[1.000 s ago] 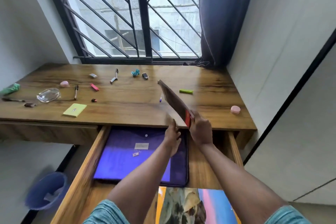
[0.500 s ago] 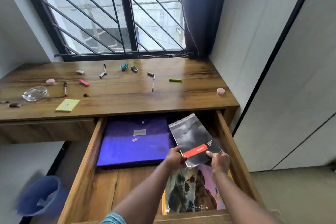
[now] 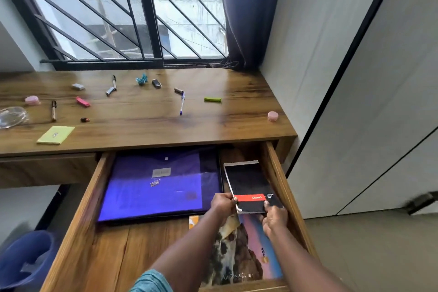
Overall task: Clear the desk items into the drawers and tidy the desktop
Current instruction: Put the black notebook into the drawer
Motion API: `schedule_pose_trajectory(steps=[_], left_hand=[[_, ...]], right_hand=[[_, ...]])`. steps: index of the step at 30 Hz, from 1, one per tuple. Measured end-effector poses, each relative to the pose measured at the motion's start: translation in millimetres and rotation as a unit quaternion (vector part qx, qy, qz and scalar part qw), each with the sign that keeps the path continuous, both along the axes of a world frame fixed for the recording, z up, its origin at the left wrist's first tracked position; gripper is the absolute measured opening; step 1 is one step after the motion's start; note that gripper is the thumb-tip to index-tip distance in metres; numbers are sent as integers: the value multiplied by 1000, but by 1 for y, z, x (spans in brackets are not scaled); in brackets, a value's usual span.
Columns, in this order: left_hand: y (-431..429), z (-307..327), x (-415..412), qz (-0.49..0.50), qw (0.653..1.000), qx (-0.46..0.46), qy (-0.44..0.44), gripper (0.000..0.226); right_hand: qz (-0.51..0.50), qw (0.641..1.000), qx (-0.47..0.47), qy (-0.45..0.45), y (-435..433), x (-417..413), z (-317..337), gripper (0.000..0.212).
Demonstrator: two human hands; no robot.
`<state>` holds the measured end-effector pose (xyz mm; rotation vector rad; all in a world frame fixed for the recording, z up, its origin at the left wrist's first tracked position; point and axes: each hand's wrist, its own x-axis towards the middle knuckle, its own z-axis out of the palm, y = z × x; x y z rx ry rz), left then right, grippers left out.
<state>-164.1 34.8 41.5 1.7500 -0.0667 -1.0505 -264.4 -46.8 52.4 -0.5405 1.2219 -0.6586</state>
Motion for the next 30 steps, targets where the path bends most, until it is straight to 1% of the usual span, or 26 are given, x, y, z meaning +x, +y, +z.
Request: schedule_pose_trajectory(steps=[3, 5, 6, 8, 11, 12, 13, 14, 15, 16, 18, 19, 20, 21, 22, 24, 27, 28, 30], left_hand=[[-13, -9, 7, -6, 998, 48, -46, 39], [-17, -9, 12, -13, 989, 109, -100, 31], [-19, -9, 13, -23, 984, 128, -118, 28], [-25, -9, 17, -55, 984, 121, -122, 30], [-33, 4, 14, -149, 985, 67, -63, 33], [-34, 8, 12, -189, 975, 80, -81, 37], [-34, 10, 11, -243, 952, 126, -136, 45], [-34, 14, 11, -292, 918, 185, -196, 53], [-34, 17, 11, -325, 885, 223, -248, 57], [-34, 18, 10, -332, 874, 234, -267, 53], [-36, 14, 9, -316, 876, 227, -285, 38], [-36, 14, 9, -302, 881, 215, -293, 37], [-34, 14, 8, -281, 892, 204, -290, 40], [-33, 13, 9, -259, 903, 204, -276, 46], [-32, 13, 8, -246, 905, 215, -273, 46], [-32, 11, 8, -250, 888, 252, -291, 37], [-30, 12, 6, -271, 862, 286, -318, 36], [-30, 13, 6, -275, 858, 294, -319, 36], [-29, 15, 6, -273, 862, 290, -313, 36]], right_hand=[[46, 998, 32, 7, -10, 9, 2, 42], [100, 993, 56, 14, -17, 12, 0, 48], [120, 990, 65, 16, -22, 13, -1, 47], [132, 988, 69, 40, -31, 16, -3, 46], [126, 987, 62, 75, -36, 22, -7, 49], [124, 987, 62, 85, -36, 23, -8, 48], [122, 986, 62, 89, -36, 25, -9, 47], [126, 986, 63, 94, -35, 27, -10, 45], [134, 984, 62, 101, -34, 28, -10, 44], [138, 983, 62, 107, -32, 29, -10, 44], [148, 980, 59, 124, -34, 28, -15, 43], [160, 977, 64, 125, -35, 26, -15, 41], [171, 975, 65, 127, -38, 25, -14, 38], [181, 973, 63, 127, -40, 25, -14, 36], [177, 974, 67, 127, -43, 25, -14, 35], [160, 974, 69, 148, -46, 27, -12, 33], [186, 962, 20, 199, -43, 35, -7, 26], [193, 957, 3, 216, -42, 36, -7, 22], [195, 953, -11, 232, -42, 40, -10, 17]])
